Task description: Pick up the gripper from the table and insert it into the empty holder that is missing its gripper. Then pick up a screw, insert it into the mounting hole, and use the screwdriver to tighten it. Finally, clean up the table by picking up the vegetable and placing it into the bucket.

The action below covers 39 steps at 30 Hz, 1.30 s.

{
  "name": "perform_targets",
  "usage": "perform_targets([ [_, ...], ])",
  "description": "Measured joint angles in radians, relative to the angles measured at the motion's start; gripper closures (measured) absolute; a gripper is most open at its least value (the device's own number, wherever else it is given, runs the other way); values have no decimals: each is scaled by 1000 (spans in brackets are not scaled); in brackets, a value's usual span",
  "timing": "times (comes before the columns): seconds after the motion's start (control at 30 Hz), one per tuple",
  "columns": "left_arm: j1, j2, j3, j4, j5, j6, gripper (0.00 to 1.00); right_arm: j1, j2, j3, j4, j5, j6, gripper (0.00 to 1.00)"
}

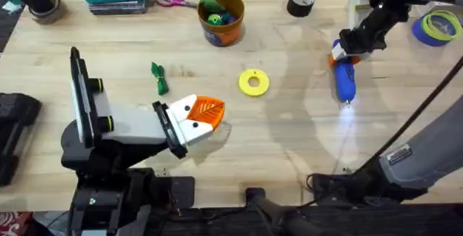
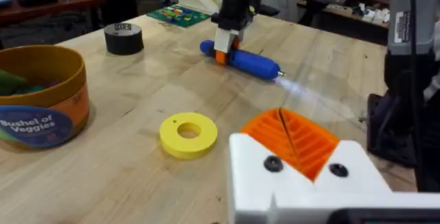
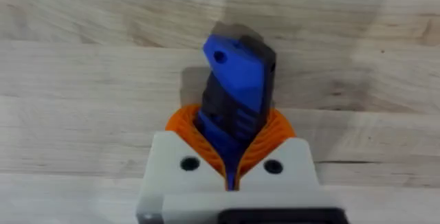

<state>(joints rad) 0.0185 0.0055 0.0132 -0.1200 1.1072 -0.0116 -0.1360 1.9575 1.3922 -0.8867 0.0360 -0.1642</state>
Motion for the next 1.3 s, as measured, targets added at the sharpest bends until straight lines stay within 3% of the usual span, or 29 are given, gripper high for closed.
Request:
perform_targets([
  [0.27,0,0,0,0,0,0,993,2,8,65,-69,-20,16,978],
  [0.53,0,0,0,0,0,0,993,29,-69,295,-132,-26,38,978],
  [1.0,0,0,0,0,0,0,993,257,-224,746,-144,-29,64,978],
  [1.3,0,0,0,0,0,0,993,396,-268,856,-84,-127,79,978],
])
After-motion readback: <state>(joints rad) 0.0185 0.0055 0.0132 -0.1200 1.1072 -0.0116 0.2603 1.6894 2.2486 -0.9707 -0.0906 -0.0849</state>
